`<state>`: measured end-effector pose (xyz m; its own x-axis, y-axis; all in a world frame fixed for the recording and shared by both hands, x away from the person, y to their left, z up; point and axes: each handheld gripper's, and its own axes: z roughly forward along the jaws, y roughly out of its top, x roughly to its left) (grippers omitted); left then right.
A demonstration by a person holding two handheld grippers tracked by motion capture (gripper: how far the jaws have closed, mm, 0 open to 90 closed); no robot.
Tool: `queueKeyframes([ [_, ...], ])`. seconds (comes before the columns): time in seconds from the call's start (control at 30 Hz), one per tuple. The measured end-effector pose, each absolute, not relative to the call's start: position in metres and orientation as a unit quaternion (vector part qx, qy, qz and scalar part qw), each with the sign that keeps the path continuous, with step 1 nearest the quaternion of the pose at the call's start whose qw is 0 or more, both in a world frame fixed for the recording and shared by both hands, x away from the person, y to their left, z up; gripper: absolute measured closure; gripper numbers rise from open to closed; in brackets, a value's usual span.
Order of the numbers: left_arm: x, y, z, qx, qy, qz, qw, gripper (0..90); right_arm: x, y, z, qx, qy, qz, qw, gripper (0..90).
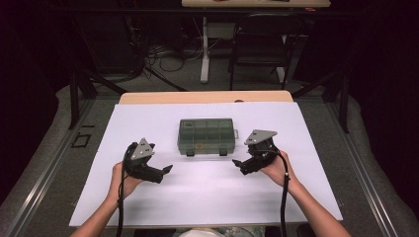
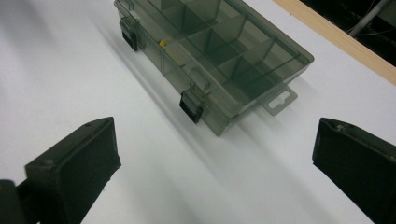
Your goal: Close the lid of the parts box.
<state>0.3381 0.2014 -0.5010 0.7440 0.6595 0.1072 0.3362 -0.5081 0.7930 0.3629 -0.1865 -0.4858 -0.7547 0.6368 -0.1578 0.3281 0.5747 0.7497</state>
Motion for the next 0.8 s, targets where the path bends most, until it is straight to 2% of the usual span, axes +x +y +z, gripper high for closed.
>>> queueKeyframes([
  [0.8, 0.29, 0.226, -0.532, 0.825, 0.325, 0.21, 0.412, 0.6, 0.315, -0.225, -0.52, 0.307, 0.84, 0.378, 0.237, 0.0],
])
